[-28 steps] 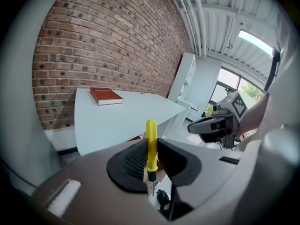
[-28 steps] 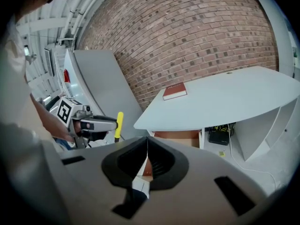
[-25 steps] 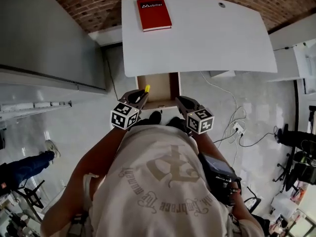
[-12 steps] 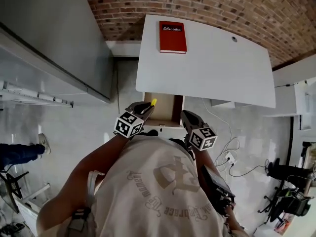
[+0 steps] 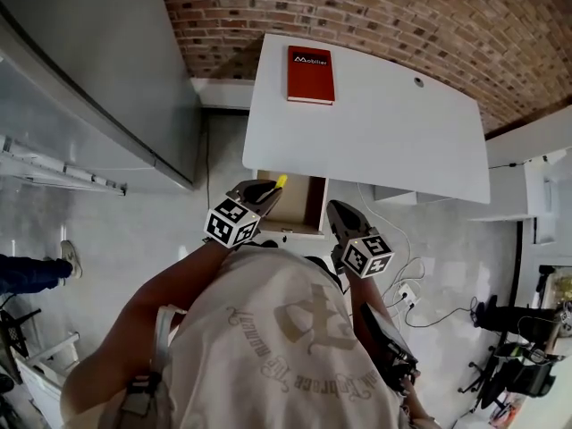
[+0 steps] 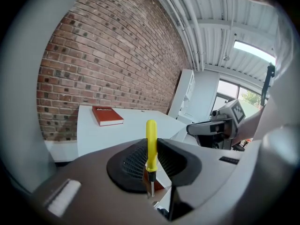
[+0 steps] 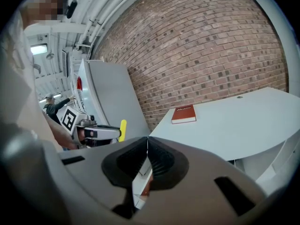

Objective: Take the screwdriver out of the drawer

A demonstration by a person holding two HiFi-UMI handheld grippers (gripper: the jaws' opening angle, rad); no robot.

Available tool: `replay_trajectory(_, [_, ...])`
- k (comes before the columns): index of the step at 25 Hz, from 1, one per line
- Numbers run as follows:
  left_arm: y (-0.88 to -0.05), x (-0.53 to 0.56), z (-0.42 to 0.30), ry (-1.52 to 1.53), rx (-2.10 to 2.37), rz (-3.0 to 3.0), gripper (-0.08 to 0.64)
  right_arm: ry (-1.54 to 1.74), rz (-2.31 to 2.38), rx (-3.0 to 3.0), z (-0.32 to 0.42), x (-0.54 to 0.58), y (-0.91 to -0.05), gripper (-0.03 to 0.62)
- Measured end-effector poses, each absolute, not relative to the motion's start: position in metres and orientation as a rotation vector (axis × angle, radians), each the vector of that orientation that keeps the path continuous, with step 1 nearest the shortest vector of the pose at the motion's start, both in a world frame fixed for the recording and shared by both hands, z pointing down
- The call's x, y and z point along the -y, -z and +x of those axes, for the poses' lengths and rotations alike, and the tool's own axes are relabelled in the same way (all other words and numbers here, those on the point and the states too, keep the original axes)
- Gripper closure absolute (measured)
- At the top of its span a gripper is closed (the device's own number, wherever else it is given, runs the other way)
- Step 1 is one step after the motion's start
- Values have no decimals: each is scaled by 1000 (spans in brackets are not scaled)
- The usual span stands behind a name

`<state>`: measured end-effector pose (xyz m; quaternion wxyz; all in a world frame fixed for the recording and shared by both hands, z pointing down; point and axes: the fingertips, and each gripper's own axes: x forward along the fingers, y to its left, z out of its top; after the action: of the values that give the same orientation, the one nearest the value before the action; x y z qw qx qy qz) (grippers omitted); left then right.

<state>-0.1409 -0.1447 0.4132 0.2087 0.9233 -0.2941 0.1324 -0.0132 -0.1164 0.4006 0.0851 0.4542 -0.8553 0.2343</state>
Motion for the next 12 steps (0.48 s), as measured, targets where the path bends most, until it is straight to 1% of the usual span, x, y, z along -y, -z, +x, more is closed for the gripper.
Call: replay_trajectory(12, [-400,131,-123,-323,772,2589,501,-691,1420,2531,3,92,-401,586])
